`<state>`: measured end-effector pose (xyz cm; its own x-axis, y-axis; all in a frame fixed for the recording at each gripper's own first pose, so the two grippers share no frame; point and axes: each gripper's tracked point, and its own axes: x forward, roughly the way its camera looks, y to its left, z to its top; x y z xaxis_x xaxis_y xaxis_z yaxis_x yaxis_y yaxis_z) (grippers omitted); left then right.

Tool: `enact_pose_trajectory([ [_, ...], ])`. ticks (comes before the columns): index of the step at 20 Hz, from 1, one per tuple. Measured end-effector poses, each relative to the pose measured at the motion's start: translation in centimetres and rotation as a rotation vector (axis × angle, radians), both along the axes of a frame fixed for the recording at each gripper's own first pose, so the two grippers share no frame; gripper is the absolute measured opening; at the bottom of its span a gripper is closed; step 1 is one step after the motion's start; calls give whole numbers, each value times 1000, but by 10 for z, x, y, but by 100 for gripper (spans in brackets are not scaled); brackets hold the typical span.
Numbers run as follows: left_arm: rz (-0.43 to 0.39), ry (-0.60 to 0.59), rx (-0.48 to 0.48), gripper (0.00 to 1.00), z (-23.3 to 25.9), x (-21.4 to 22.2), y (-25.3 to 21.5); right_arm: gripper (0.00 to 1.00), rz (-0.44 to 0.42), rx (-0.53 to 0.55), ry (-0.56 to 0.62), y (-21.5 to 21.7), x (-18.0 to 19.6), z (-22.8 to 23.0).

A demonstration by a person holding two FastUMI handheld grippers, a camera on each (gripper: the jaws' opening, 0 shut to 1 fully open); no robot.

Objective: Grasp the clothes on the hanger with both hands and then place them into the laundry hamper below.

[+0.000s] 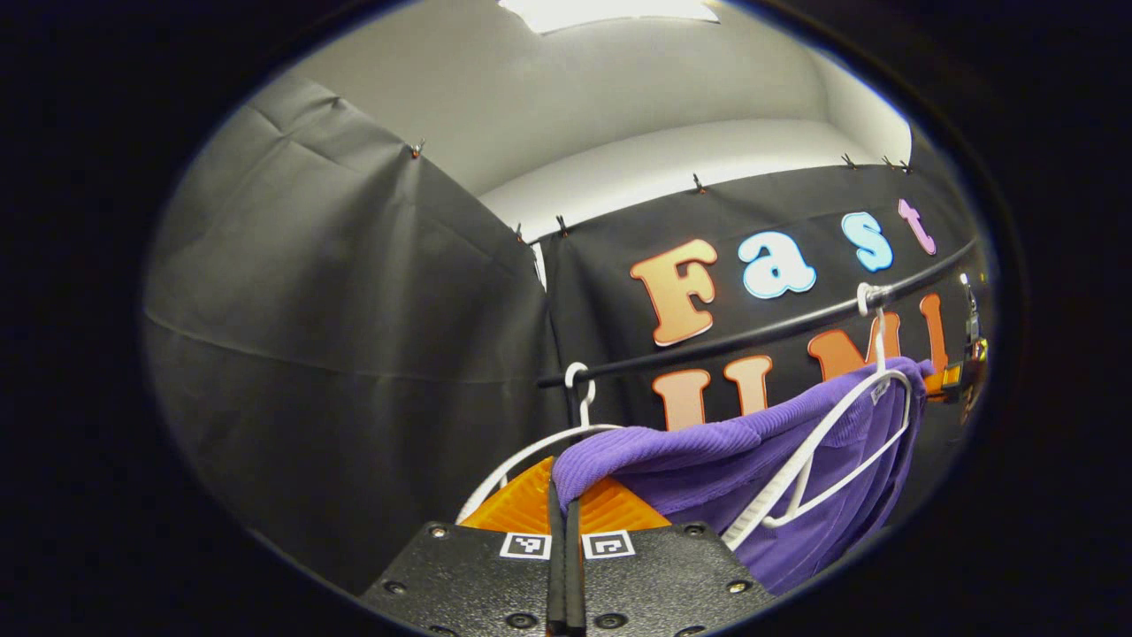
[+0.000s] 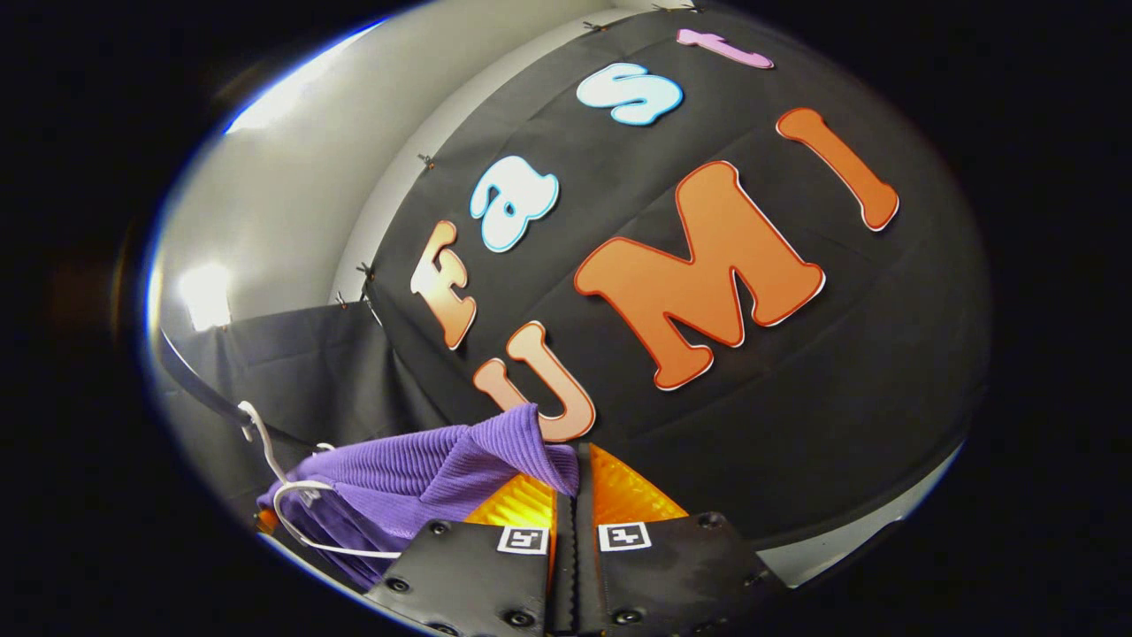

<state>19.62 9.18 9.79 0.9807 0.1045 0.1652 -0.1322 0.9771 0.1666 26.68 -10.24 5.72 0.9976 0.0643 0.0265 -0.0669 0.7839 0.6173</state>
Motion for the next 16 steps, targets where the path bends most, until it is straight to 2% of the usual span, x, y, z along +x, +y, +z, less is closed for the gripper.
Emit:
enact_pose_trajectory([
  [7, -28, 93, -67, 0, -68, 12, -11, 7, -68, -36, 48, -26, -4, -39],
  [12, -46, 117, -39, 0, -109, 2, -11, 7, -71, -106, 144, -30, -27, -88],
  [16, -84, 188, -85, 0, -143, -12, -12, 7, -53, -136, 228, -26, -52, -131],
])
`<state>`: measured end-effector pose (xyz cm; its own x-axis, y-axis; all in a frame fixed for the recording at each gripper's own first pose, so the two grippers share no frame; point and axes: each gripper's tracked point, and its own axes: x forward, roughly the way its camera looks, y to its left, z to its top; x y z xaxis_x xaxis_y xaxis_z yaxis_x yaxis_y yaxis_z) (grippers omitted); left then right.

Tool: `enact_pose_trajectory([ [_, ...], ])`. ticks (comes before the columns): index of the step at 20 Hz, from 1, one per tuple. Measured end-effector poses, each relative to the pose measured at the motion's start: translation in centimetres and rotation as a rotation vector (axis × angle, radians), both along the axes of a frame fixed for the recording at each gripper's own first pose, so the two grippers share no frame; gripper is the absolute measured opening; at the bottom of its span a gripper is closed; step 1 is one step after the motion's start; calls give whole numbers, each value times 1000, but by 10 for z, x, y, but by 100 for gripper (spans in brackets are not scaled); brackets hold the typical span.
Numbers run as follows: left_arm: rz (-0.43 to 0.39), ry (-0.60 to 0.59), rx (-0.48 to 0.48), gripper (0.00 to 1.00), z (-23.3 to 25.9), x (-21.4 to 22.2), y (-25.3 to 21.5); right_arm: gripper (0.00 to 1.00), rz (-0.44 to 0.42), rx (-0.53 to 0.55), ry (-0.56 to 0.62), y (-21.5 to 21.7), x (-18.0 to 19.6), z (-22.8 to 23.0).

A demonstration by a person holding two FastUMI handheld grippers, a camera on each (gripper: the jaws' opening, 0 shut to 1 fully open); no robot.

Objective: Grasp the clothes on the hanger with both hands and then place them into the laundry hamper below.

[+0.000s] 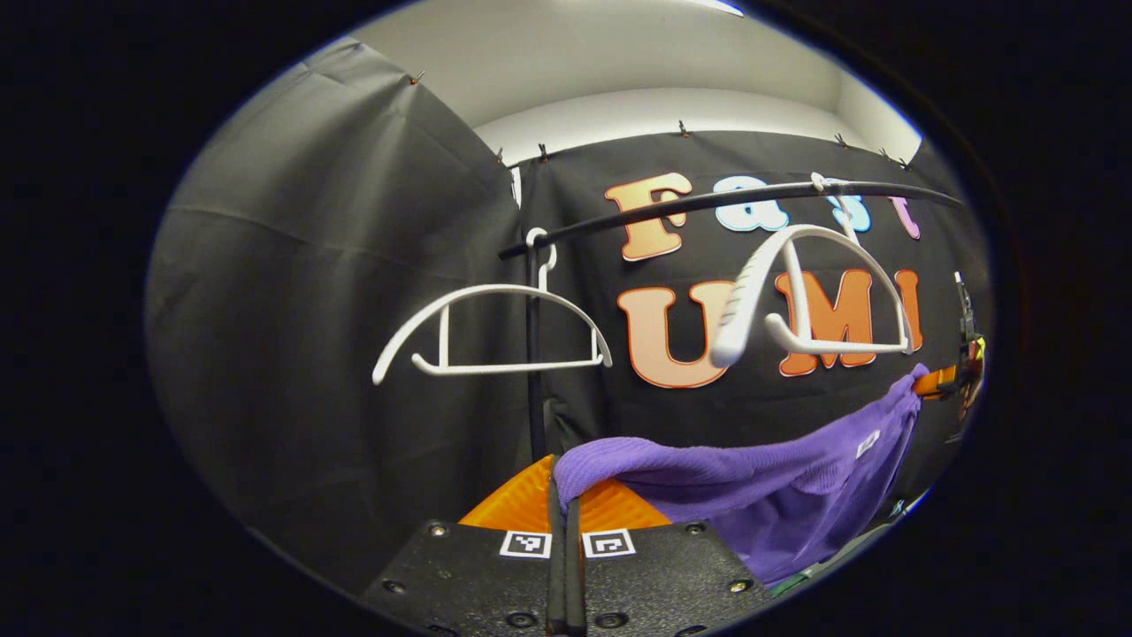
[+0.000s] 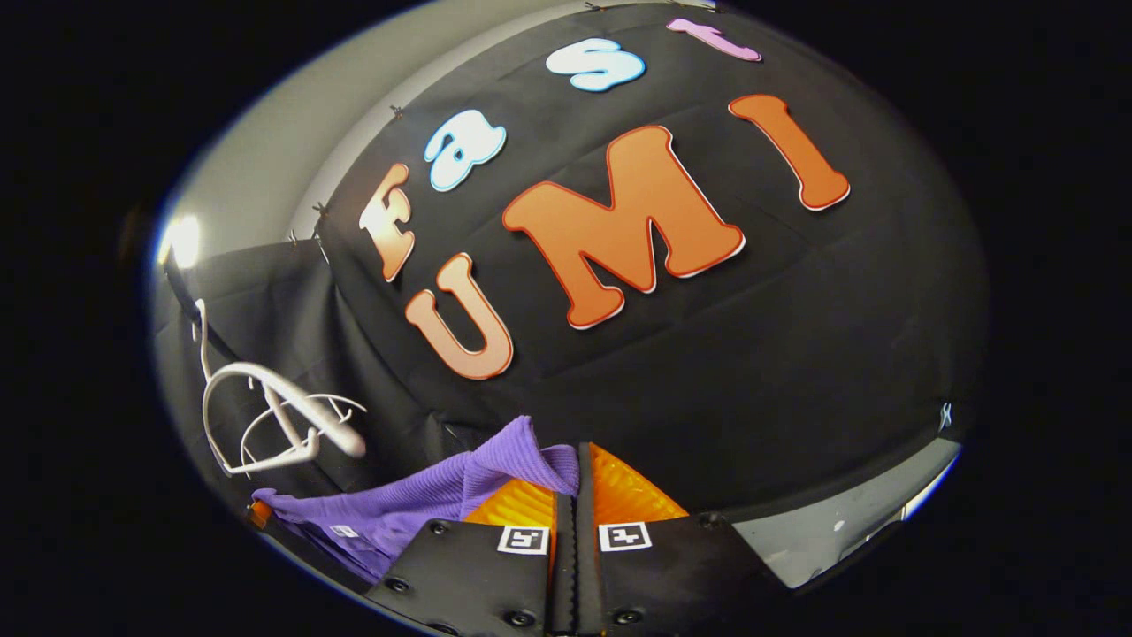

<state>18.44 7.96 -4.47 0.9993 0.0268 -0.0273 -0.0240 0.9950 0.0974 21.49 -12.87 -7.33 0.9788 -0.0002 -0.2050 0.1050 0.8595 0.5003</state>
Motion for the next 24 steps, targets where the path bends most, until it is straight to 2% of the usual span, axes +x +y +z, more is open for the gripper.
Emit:
enact_pose_trajectory([
  [4, 0, 18, -7, 0, -12, -14, -1, 7, 16, -10, 55, 9, -34, -31],
  [9, -17, 24, -54, 0, -13, -32, -12, 7, 33, -24, 67, 20, -70, -35],
  [20, -273, 90, -63, 0, -40, -69, -151, 7, 195, -131, 51, 116, -132, -43],
  [24, -355, 115, -86, 0, -53, -85, -198, 8, 227, -171, 48, 140, -151, -52],
])
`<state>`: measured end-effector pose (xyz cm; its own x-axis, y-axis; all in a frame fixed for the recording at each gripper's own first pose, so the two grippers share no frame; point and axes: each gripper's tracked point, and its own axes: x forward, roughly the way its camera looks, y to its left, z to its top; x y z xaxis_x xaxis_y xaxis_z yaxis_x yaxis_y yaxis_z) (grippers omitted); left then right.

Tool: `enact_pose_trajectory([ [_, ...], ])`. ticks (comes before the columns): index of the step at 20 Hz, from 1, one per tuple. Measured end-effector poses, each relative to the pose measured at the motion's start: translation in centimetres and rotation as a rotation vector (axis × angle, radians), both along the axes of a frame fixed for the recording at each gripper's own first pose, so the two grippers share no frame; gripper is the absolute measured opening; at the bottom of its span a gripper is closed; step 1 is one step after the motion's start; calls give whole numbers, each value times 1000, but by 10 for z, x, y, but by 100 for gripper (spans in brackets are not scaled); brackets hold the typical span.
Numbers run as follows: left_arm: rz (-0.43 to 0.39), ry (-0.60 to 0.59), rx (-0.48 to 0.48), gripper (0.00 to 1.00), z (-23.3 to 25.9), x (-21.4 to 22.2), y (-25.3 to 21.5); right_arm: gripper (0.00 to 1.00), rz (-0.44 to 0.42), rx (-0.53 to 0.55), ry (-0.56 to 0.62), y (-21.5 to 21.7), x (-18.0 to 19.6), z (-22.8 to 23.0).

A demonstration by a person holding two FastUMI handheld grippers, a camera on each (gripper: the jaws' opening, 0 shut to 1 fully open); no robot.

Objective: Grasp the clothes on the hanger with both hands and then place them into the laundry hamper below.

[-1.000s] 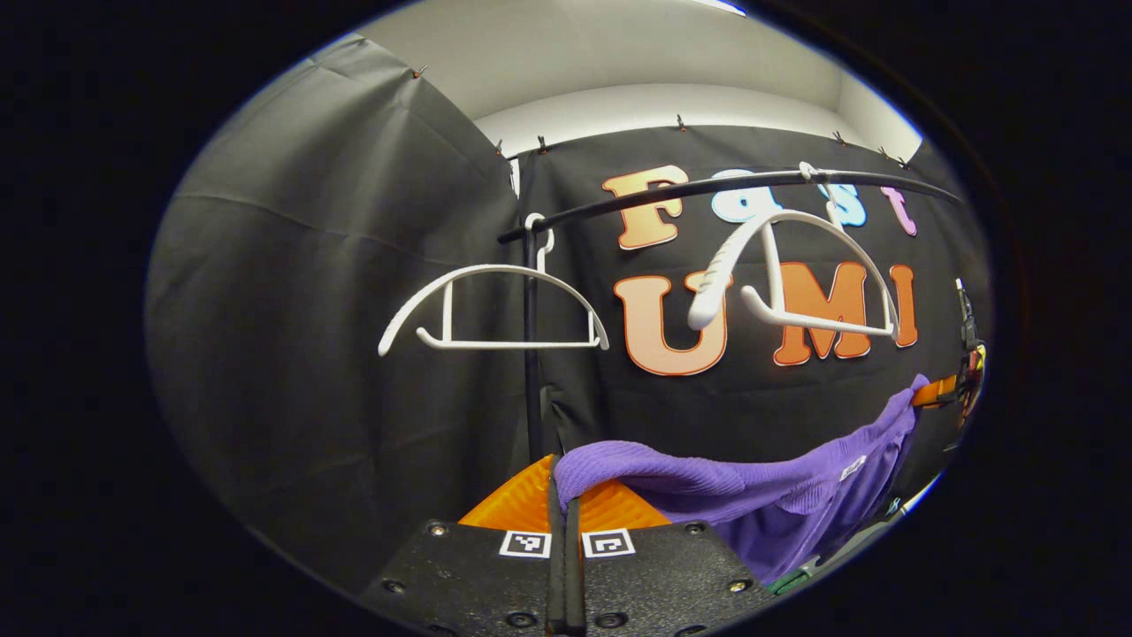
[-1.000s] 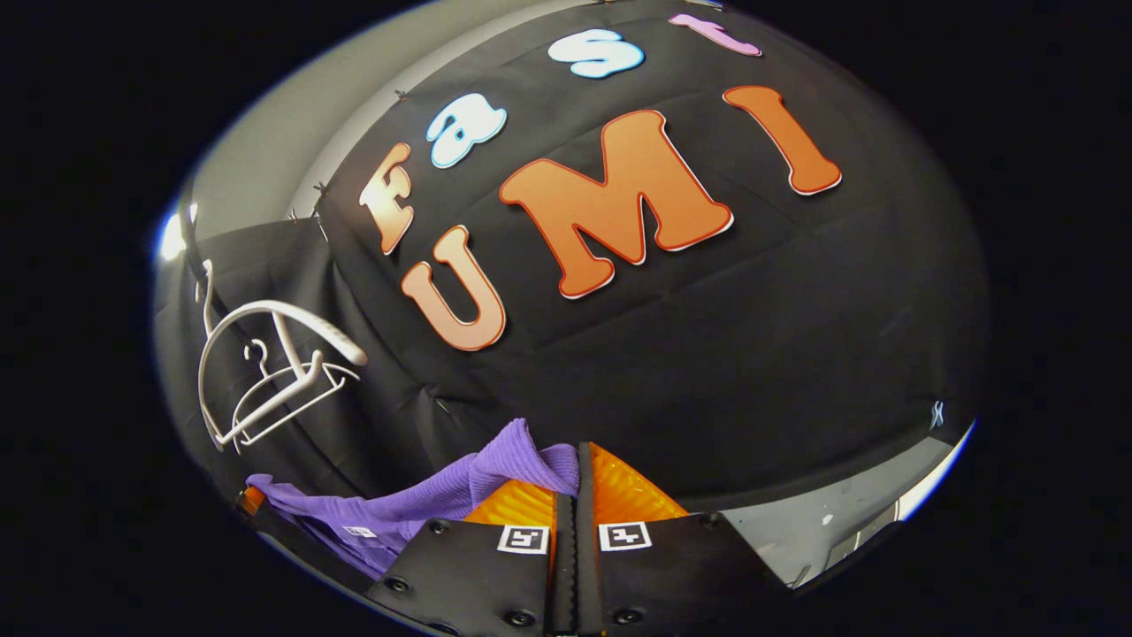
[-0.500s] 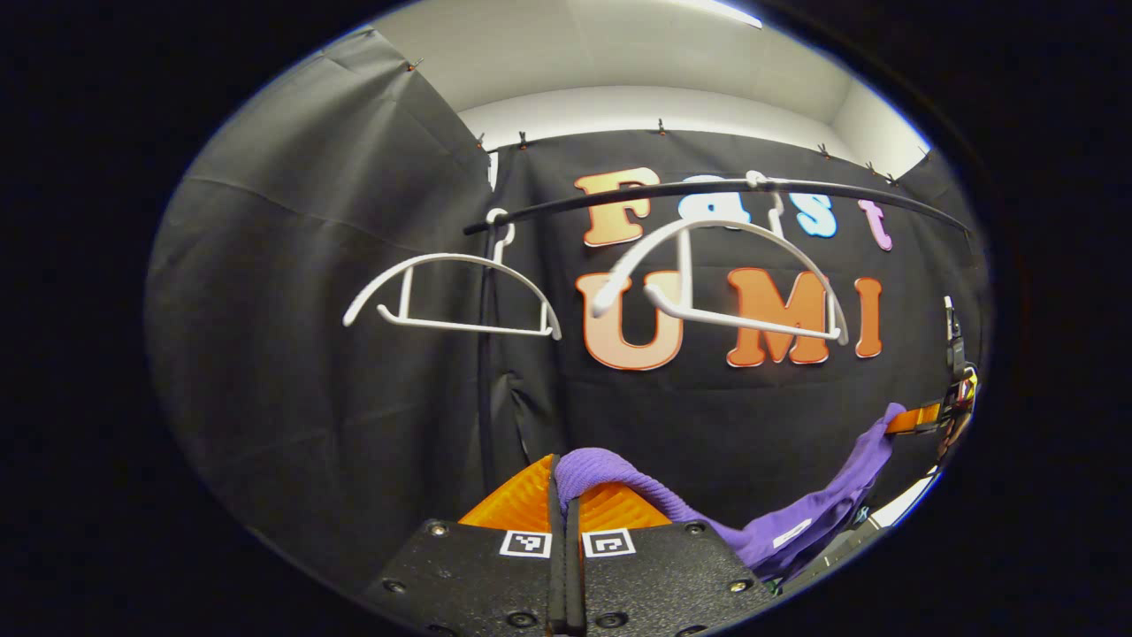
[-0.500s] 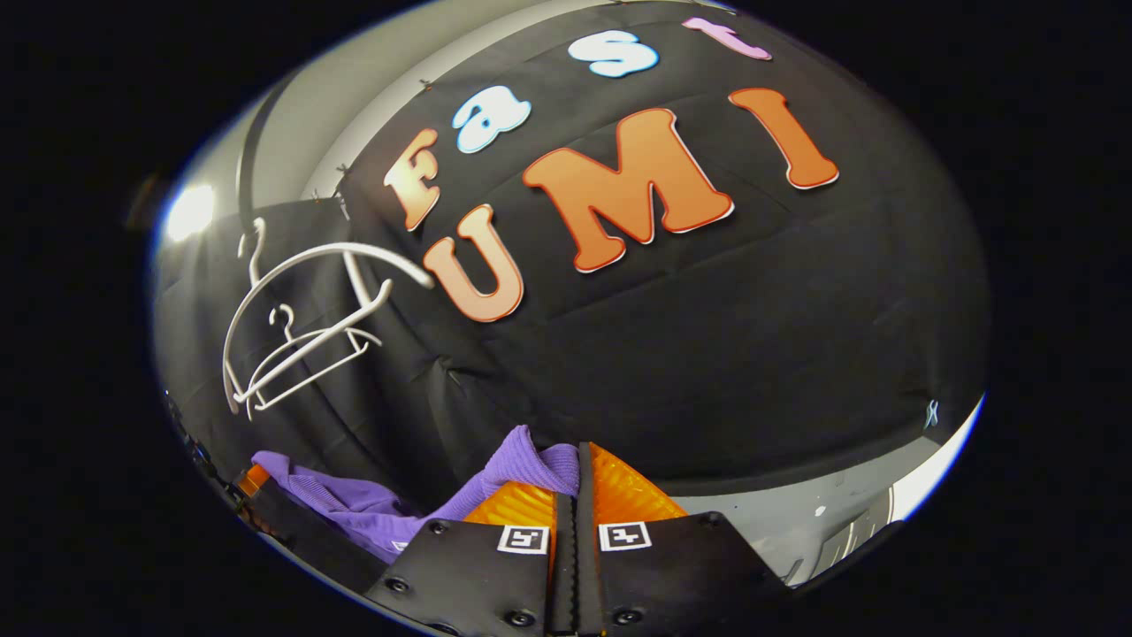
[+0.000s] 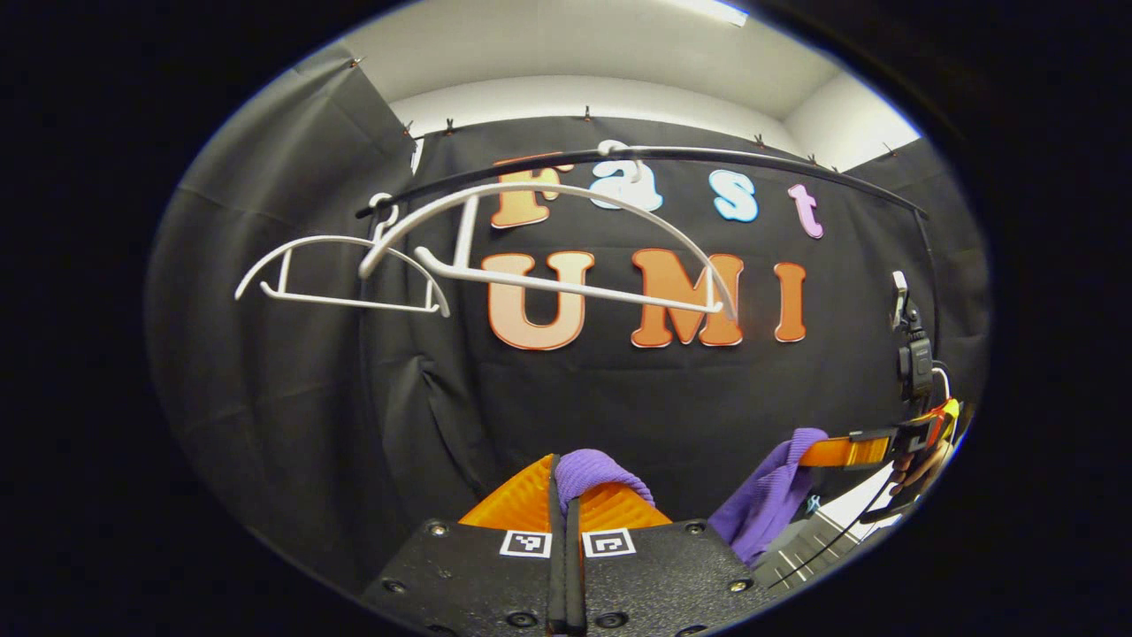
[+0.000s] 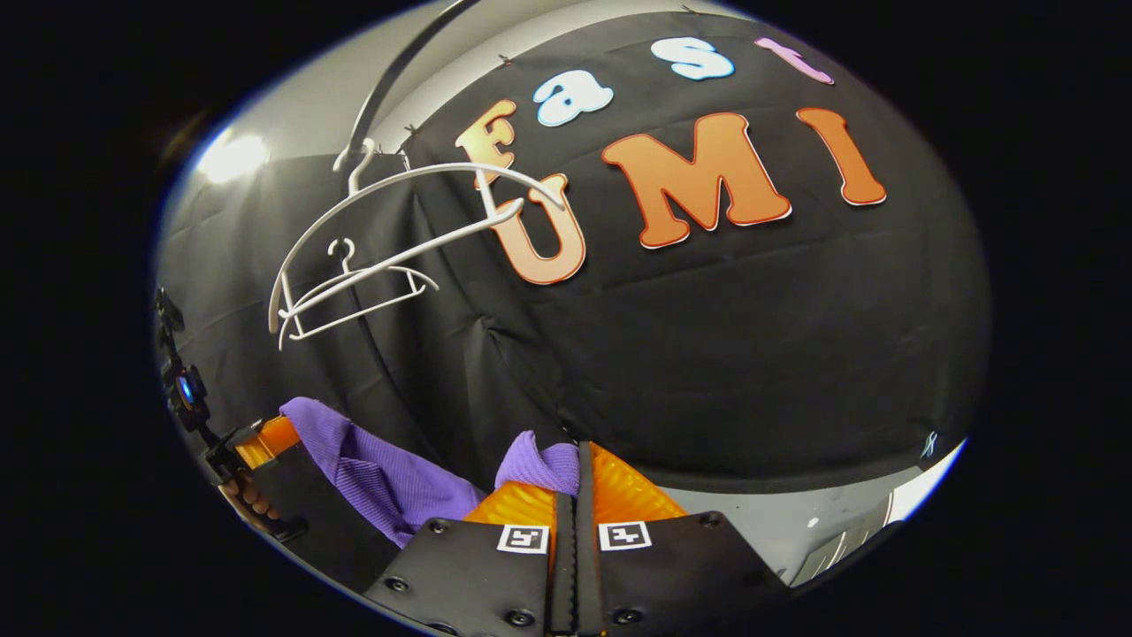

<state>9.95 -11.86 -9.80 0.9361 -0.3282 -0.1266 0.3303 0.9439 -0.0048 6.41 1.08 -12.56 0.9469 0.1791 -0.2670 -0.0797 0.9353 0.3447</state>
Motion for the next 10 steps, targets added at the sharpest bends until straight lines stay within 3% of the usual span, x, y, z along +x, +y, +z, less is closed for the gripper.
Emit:
enact_pose_trajectory([
  [5, -102, 86, -26, 0, -38, -12, -43, 8, 6, -31, 17, 11, -16, -34],
  [10, -128, 149, -18, 0, -89, -13, -69, 8, -33, -80, 40, -2, -23, -84],
])
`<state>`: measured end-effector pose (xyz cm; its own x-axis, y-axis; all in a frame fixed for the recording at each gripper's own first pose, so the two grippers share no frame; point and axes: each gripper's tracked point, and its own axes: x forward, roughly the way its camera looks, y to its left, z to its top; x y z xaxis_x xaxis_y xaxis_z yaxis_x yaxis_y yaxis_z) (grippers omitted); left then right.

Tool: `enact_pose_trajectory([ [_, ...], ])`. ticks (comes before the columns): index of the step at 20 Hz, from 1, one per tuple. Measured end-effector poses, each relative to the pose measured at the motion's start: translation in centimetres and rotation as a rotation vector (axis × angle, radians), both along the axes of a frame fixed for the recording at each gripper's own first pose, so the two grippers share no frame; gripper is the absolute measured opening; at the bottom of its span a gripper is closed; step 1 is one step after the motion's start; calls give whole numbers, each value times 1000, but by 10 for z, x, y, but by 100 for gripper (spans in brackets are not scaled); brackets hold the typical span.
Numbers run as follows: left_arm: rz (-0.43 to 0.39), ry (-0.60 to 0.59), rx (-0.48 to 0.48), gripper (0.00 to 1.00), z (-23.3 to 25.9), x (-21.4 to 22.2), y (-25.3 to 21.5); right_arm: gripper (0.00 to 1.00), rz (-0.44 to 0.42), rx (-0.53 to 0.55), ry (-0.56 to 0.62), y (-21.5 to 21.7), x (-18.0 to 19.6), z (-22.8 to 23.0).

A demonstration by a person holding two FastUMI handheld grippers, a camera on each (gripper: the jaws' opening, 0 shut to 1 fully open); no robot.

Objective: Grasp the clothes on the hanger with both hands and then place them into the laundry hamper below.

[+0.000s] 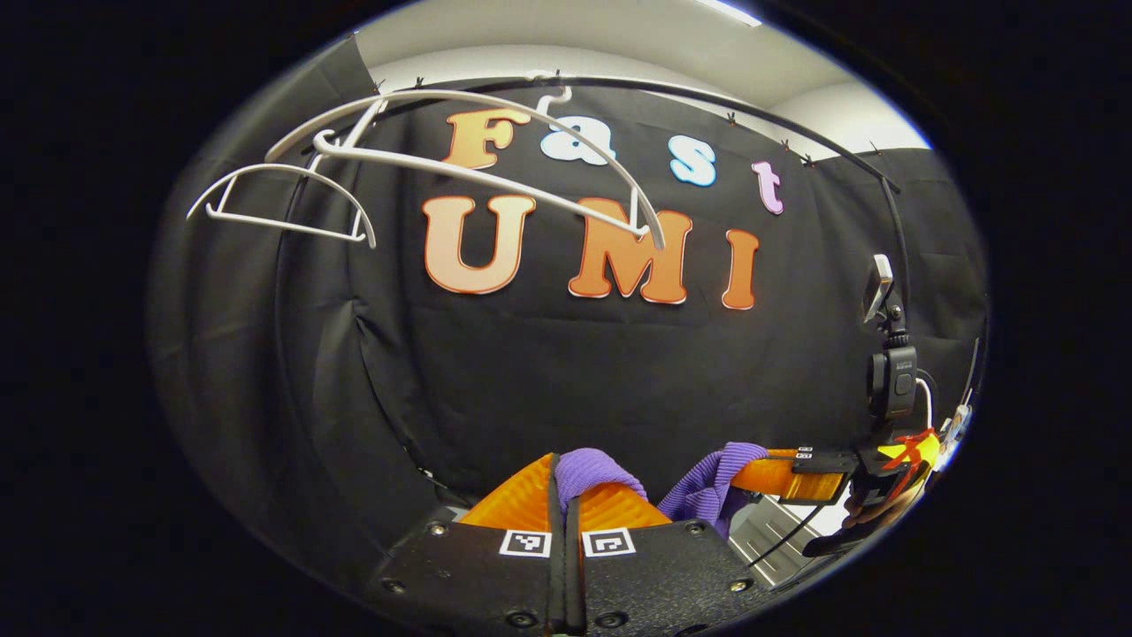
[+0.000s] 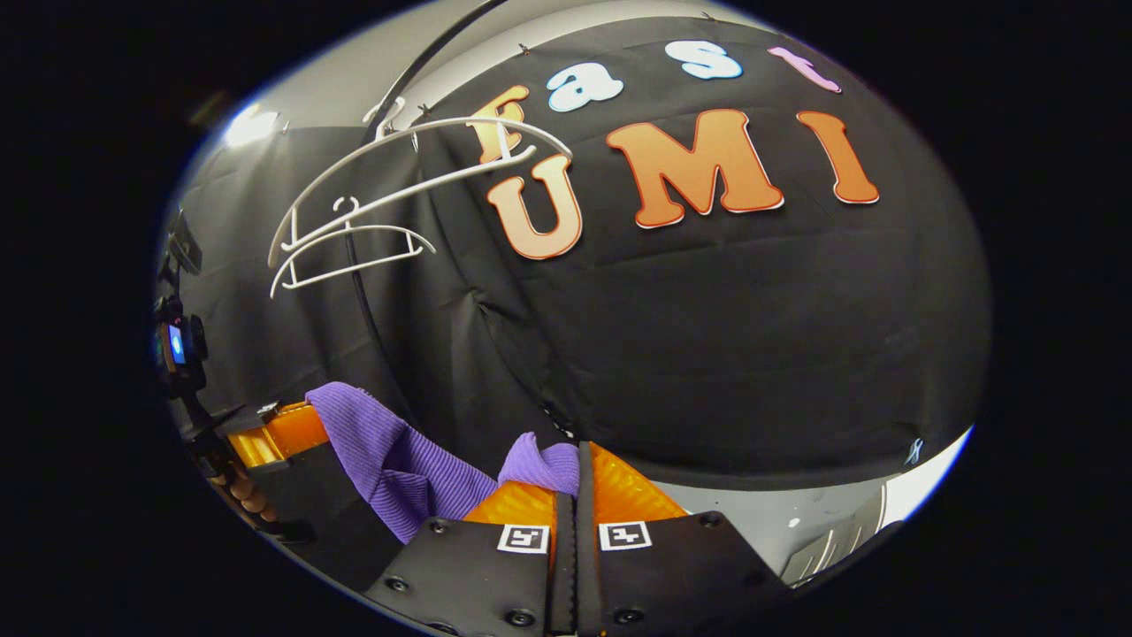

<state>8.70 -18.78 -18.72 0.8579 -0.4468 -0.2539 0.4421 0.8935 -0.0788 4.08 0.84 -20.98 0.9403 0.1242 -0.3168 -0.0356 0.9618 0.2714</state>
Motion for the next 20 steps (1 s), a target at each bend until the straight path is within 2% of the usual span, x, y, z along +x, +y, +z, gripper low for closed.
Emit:
enact_pose_trajectory([
  [5, -3, 99, 33, 0, -63, 6, -10, 7, -41, 2, 69, -20, 0, -62],
  [10, 5, 282, 42, 0, -152, 19, -21, 8, -64, -23, 167, -31, 3, -136],
  [20, 71, 621, 122, 1, -340, 24, -7, 8, -67, -20, 457, -25, 3, -326],
])
